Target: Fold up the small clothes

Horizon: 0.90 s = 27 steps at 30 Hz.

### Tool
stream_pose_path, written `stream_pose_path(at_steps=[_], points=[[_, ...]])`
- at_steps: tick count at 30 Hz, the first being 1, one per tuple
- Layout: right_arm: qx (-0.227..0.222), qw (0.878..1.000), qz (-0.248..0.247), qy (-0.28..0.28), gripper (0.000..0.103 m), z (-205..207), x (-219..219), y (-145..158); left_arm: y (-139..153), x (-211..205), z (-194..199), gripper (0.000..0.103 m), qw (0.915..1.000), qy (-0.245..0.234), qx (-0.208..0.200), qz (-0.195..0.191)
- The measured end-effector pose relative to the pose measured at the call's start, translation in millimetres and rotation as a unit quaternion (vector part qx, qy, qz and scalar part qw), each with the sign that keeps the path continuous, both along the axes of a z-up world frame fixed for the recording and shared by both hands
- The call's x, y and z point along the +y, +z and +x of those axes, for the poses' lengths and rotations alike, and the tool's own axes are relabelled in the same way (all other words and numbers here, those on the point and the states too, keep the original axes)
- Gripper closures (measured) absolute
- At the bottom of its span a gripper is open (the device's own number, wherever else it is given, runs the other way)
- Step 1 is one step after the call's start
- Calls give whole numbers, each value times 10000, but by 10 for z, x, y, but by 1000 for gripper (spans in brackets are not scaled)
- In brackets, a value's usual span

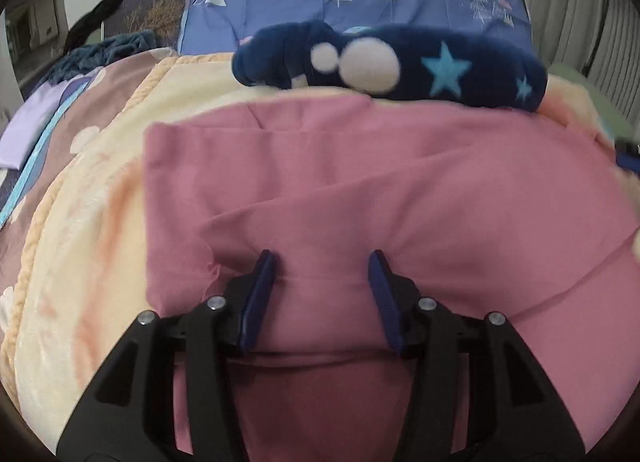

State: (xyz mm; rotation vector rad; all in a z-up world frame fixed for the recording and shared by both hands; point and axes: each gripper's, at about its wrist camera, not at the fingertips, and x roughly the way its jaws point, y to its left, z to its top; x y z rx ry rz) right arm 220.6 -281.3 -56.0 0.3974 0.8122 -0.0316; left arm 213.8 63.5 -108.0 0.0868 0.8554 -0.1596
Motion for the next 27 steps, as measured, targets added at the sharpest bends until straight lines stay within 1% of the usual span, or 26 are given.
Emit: stream_pose_path(at_steps=[2,3,4,5,6,7,8,9,11,12,13,14,15,16,17,18,19,20,21,22,23,24,26,27], points=[[155,9992,363,80,46,134,-39,-153,42,8,-22,52,10000,27,-43,14],[145,9986,489,138,53,193,-20,-217,7,16,-28,52,10000,22,-38,-20],[92,9985,510,177,70,189,0,-246,10,34,-27,52,10000,23,-30,-67],[24,9985,479,277,99,218,53,-256,16,44,-26,52,9999,25,-25,-102],[51,9991,282,324,99,233,101,-241,4,51,-30,52,9999,25,-23,-123],[-101,9999,17,130,99,183,121,-161,2,52,-36,52,9999,26,-35,-129],[-270,9995,-130,-40,101,147,64,-96,9,46,-37,52,9999,27,-43,-131],[-347,9980,-464,-256,103,143,-33,-47,12,47,-31,52,9999,26,-43,-136],[-95,9920,-1096,-617,103,219,-153,-89,27,48,-29,52,9999,29,-42,-161],[6,9944,-915,-532,103,227,-242,-127,26,52,-31,52,9998,30,-45,-177],[-14,9967,-678,-435,103,191,-273,-132,26,59,-30,52,9998,30,-47,-186],[-92,9978,-535,-379,103,128,-276,-106,29,60,-39,52,9998,32,-49,-193],[-263,9984,-423,-254,103,13,-224,-36,30,56,-40,52,9998,33,-51,-191],[-359,9988,-324,-70,103,-57,-161,10,31,52,-43,52,9998,34,-56,-176],[-485,9983,-154,271,101,-175,-40,60,30,54,-42,52,9998,35,-60,-166],[-550,9967,-84,585,96,-303,105,78,30,52,-47,52,9998,36,-65,-158],[-528,9956,-156,760,88,-406,191,68,31,54,-47,52,9998,37,-69,-158],[-454,9943,-373,888,69,-508,314,42,32,58,-46,52,9998,36,-69,-168],[-416,9927,-681,909,60,-613,423,1,31,54,-45,52,9998,36,-69,-168],[-437,9899,-1010,894,60,-753,510,-59,33,53,-46,52,9998,36,-70,-175],[-410,9884,-1152,904,60,-822,551,-102,34,51,-46,52,9998,36,-70,-175],[-333,9871,-1256,933,60,-890,582,-166,35,50,-46,52,9998,37,-70,-173],[-231,9863,-1305,984,60,-915,604,-269,35,51,-47,52,9998,37,-73,-173],[-160,9860,-1385,919,67,-898,603,-313,35,49,-47,52,9998,38,-73,-173]])
